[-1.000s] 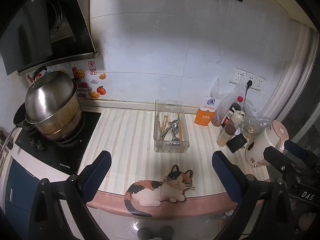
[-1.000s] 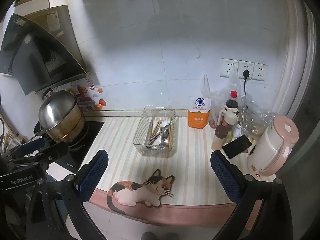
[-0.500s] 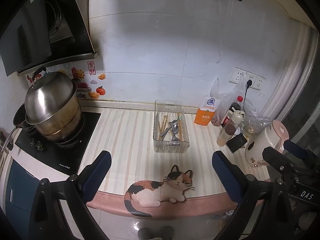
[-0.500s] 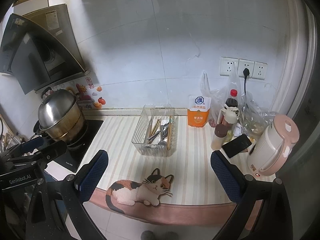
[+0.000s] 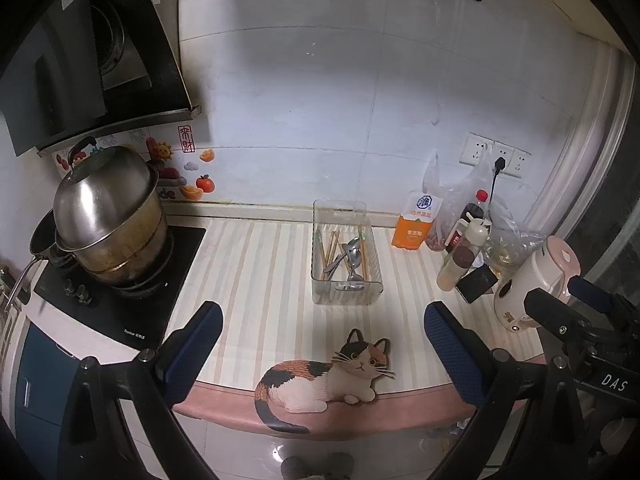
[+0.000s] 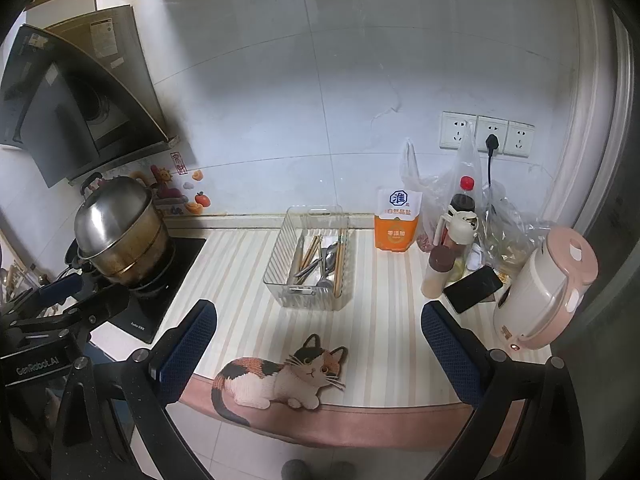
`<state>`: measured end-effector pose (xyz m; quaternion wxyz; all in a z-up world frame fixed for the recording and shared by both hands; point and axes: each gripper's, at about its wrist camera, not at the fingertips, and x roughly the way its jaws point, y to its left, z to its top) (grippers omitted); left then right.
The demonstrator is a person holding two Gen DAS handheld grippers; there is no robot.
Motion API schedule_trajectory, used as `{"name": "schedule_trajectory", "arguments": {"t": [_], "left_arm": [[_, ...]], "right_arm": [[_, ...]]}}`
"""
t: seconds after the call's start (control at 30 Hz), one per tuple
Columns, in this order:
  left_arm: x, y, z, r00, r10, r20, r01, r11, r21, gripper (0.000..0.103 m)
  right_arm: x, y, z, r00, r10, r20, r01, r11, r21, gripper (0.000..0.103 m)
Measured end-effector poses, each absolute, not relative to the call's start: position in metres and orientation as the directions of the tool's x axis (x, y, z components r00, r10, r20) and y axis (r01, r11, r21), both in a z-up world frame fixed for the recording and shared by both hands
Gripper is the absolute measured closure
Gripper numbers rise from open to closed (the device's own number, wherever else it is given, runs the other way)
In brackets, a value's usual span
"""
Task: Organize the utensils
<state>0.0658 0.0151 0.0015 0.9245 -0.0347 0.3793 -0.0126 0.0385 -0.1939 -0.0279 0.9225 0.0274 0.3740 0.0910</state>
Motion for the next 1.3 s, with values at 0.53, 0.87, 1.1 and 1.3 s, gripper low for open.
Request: {"name": "schedule_trajectory", "arguments": {"t": [0.53,0.87,1.1,1.3], "left_arm": [[0.0634,0.0141,0.0023,0.713,-0.053,-0.699,0.001,0.997,-0.075,0.000],[0.0633,0.0142,0.0040,0.713,-0.059,-0.699,0.009,0.997,-0.075,0.000],[0.0636,0.0153,0.0058,0.713,-0.064,-0.698,0.015,0.997,-0.076,0.000],[0.0638,0.0163,0.0061,0.713,-0.066,-0.698,0.017,0.997,-0.076,0.000]], "right_arm": [[0.0374,-0.1971,-0.0284,0.701,0.196,-0.685,-0.158,0.980,0.119,0.000],[0.0379,-0.1970,-0.0279,0.702,0.194,-0.685,-0.158,0.981,0.116,0.000],[0.0371,-0.1978,-0.0274,0.702,0.194,-0.685,-0.158,0.981,0.116,0.000],[0.0364,-0.1982,-0.0270,0.702,0.192,-0.686,-0.156,0.981,0.115,0.000]]}}
